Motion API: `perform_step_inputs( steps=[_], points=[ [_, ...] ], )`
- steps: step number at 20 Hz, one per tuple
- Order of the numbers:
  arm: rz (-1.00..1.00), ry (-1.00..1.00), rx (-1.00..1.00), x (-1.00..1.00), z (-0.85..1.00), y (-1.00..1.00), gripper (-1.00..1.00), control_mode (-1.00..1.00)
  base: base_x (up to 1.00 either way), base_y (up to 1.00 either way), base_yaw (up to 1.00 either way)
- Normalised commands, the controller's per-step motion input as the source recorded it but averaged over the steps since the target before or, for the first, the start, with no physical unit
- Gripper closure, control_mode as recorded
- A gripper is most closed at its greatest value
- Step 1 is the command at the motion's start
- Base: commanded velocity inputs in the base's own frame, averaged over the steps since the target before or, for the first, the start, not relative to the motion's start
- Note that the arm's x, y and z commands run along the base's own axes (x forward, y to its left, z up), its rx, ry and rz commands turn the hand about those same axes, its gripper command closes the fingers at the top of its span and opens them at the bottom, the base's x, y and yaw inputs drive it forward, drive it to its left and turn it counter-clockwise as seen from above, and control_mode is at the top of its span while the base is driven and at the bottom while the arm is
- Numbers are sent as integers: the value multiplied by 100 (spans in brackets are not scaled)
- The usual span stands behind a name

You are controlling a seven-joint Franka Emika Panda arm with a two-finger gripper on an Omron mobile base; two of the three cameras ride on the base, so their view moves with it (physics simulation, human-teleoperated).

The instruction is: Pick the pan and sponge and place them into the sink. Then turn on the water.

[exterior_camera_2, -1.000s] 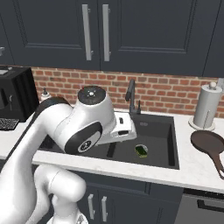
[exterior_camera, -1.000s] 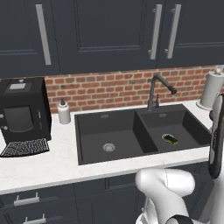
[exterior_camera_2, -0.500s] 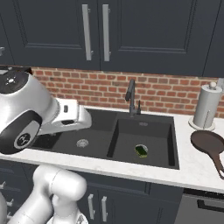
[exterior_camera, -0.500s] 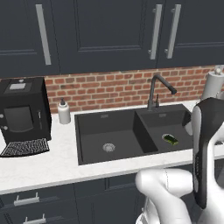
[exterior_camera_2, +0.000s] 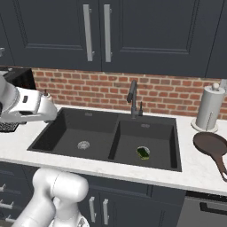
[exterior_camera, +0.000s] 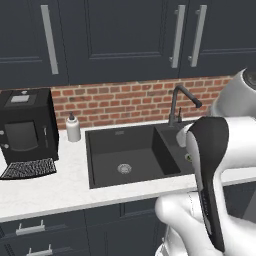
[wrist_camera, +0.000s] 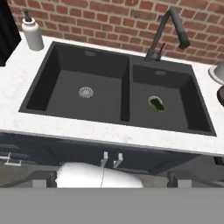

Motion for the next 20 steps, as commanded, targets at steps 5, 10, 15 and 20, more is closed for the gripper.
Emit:
perform_step_inputs(
  steps=[5, 10, 15, 20],
  points=[
    [-1, -1, 9, 7, -1, -3, -100, -100, 0, 0, 0],
    [0, -9, 16, 6, -8, -13, -100, -100, 0, 0, 0],
    [0, -9, 8, 0, -17, 0, -100, -100, 0, 0, 0],
    [0, -3, 1, 0, -16, 8, -100, -100, 0, 0, 0]
  ],
)
